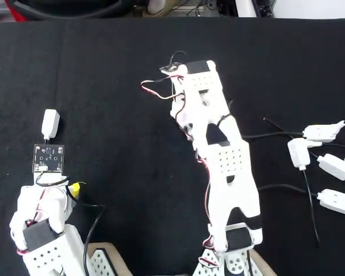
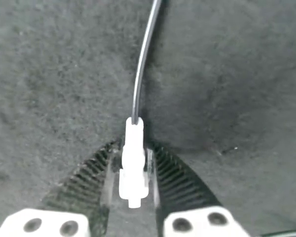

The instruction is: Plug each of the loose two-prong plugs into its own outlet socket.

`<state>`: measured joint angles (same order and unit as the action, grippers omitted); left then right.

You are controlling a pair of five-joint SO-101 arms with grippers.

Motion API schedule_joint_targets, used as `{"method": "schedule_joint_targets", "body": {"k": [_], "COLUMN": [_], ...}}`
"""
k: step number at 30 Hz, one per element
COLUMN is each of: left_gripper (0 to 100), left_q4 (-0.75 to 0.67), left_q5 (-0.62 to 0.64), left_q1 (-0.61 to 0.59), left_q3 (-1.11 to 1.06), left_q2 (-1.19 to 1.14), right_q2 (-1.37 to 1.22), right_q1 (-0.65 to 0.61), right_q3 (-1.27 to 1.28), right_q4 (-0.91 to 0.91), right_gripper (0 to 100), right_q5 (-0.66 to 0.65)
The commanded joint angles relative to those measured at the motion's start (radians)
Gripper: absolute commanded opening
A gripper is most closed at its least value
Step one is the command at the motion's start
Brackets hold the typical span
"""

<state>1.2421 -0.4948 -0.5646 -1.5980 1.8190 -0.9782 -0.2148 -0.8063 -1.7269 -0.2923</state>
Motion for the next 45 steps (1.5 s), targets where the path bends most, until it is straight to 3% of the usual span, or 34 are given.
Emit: {"method": "schedule_joint_targets", "body": {"k": [1, 11, 18, 27, 34, 36, 41, 45], "left_gripper": [30, 30, 30, 30, 30, 30, 30, 24], "left_q4": [-0.018, -0.017, -0.017, -0.018, -0.089, -0.172, -0.471, -0.516], "left_q5": [-0.005, -0.003, 0.000, 0.048, 0.147, 0.215, 0.311, 0.304], "left_q1": [0.008, 0.035, 0.035, 0.073, 0.255, 0.298, 0.444, 0.561], "left_q3": [0.005, 0.002, 0.002, 0.010, 0.007, -0.004, -0.105, -0.101], "left_q2": [0.003, 0.003, 0.003, 0.005, 0.005, 0.005, -0.002, 0.002], "right_q2": [0.102, 0.375, 0.825, 1.389, 1.696, 1.735, 1.753, 1.756], "right_q1": [-0.003, -0.037, -0.074, -0.098, -0.130, -0.132, -0.133, -0.158], "right_q3": [0.008, 0.292, 0.837, 1.465, 1.675, 1.699, 1.712, 1.770], "right_q4": [-0.034, 0.041, 0.348, 0.916, 0.987, 0.991, 1.013, 1.143], "right_gripper": [1.1, 1.1, 1.1, 1.1, 1.1, 1.1, 1.5, 1.5], "right_q5": [0.028, 0.032, 0.028, 0.034, 0.037, 0.103, 0.456, 0.671]}}
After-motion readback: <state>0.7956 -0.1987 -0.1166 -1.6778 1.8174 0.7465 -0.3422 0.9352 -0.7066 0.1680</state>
